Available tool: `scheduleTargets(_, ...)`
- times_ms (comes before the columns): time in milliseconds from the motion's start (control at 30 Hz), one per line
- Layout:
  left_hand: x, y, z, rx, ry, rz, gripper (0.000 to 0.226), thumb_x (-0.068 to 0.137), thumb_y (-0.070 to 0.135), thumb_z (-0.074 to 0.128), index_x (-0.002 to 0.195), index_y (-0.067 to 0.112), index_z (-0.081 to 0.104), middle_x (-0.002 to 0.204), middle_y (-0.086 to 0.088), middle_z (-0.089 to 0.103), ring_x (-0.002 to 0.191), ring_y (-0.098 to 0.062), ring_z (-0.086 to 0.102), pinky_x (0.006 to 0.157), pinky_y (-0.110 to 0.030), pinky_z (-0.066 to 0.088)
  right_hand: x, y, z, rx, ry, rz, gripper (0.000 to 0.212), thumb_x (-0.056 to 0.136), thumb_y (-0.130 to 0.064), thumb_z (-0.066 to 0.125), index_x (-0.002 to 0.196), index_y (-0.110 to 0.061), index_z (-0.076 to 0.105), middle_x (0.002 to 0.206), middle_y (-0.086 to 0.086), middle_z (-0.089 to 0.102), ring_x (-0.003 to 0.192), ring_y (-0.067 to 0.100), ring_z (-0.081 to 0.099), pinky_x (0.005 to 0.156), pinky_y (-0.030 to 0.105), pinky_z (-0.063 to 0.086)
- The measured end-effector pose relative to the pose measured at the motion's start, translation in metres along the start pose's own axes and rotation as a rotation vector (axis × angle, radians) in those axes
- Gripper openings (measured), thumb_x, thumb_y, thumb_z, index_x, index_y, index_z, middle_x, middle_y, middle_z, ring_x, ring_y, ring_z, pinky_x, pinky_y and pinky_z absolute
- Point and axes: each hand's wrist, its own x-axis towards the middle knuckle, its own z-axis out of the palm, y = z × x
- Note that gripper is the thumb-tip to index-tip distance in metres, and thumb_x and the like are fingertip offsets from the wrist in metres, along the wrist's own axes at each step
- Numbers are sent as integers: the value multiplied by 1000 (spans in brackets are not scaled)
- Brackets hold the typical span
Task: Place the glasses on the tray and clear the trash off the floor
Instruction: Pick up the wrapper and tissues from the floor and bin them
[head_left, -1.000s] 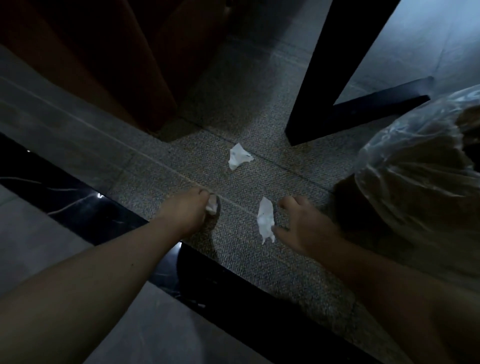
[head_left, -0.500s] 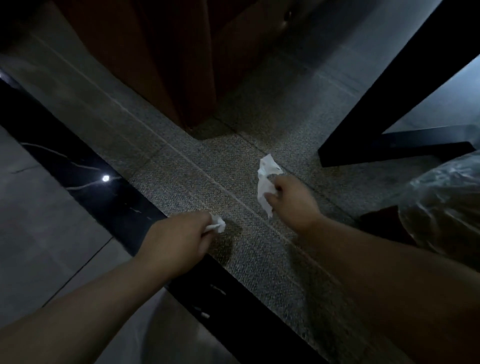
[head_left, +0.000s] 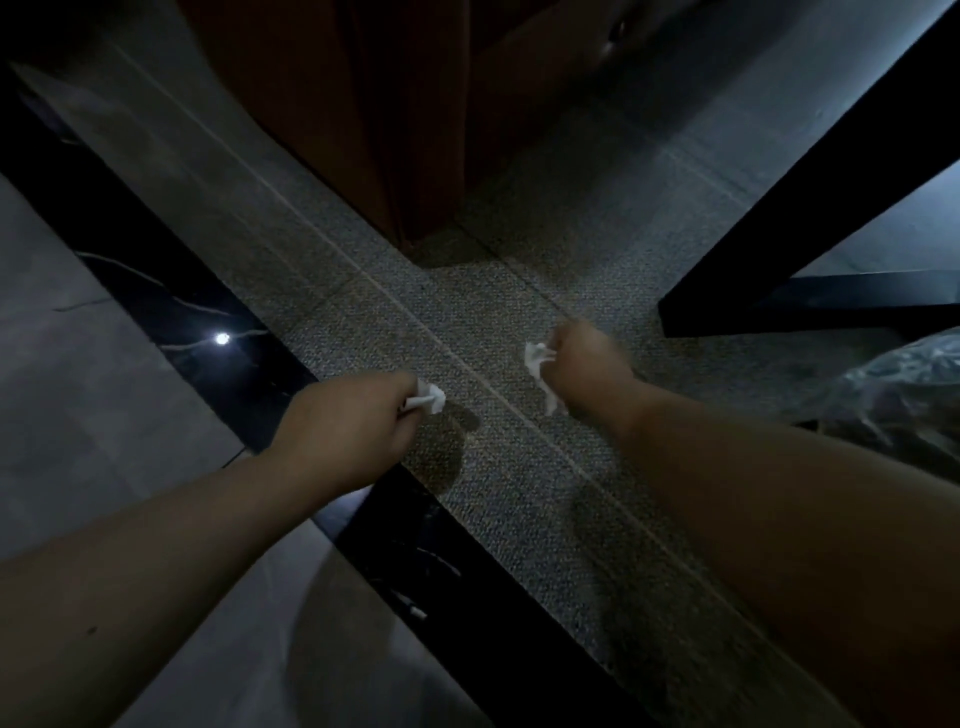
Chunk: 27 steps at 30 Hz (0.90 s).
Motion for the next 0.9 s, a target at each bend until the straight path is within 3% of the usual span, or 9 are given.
scheduleTargets(67, 6, 11, -7, -7, -4, 19, 22, 91, 47, 46, 88, 28, 55, 76, 4, 59, 72, -23, 58, 53, -31, 32, -21, -7, -10, 39, 25, -81, 15, 92, -21, 55, 96, -7, 60, 80, 5, 58, 72, 20, 54, 48, 26, 29)
scheduleTargets(133, 14, 26, -21, -30, -15, 60, 20, 90, 48, 43, 83, 30, 50, 67, 9, 48, 62, -18, 51, 50, -30, 26, -47, -12, -32, 5, 74, -212, 11, 92, -24, 55, 89, -14, 54, 76, 2, 54, 72, 21, 56, 48, 25, 30)
scheduleTargets(200, 25, 46, -41, -25, -23, 119, 18, 91, 45, 43, 81, 30, 45, 67, 7, 49, 57, -12, 45, 49, -30, 28, -75, -12, -63, -47, 140, -317, 10, 91, -23, 55, 91, -13, 55, 80, 5, 59, 76, 25, 58, 53, 29, 39)
scheduleTargets(300, 45, 86, -73, 0, 3, 206, 17, 89, 41, 47, 86, 25, 54, 74, 2, 56, 62, -15, 50, 52, -31, 40, -115, -4, -115, -76, 225, -403, 11, 91, -26, 55, 93, -16, 59, 81, 3, 62, 74, 19, 58, 59, 33, 47)
scheduleTargets(367, 54, 118, -92, -16, 38, 275, 15, 88, 40, 49, 84, 26, 53, 72, 6, 54, 61, -12, 50, 51, -31, 39, -142, 3, -145, -55, 268, -433, 11, 90, -29, 57, 94, -19, 60, 81, -3, 62, 73, 14, 58, 62, 32, 49)
scheduleTargets(533, 58, 202, -122, -33, 112, 478, 27, 83, 45, 43, 90, 23, 58, 73, 5, 57, 61, -14, 53, 54, -35, 46, -201, 53, -203, 11, 388, -374, 7, 88, -31, 60, 88, -26, 54, 72, -14, 49, 66, 0, 48, 57, 18, 37)
scheduleTargets(633, 58, 243, -138, -42, 98, 557, 29, 84, 45, 45, 93, 22, 61, 76, 4, 60, 65, -16, 55, 58, -36, 48, -233, 97, -224, 129, 566, -329, 11, 83, -30, 65, 80, -22, 58, 62, -11, 51, 57, 5, 48, 53, 14, 32)
scheduleTargets(767, 62, 284, -153, -90, 65, 606, 23, 85, 43, 53, 92, 23, 63, 77, 4, 63, 65, -14, 56, 59, -36, 49, -266, 160, -224, 219, 686, -159, 11, 81, -24, 71, 78, -22, 60, 61, -4, 57, 53, 9, 51, 49, 16, 36)
scheduleTargets(900, 62, 329, -155, -47, 45, 686, 25, 86, 43, 52, 91, 23, 65, 75, 5, 62, 65, -12, 56, 60, -36, 47, -278, 203, -218, 97, 580, 33, 12, 83, -29, 69, 86, -27, 57, 69, -6, 57, 62, 16, 55, 54, 27, 41)
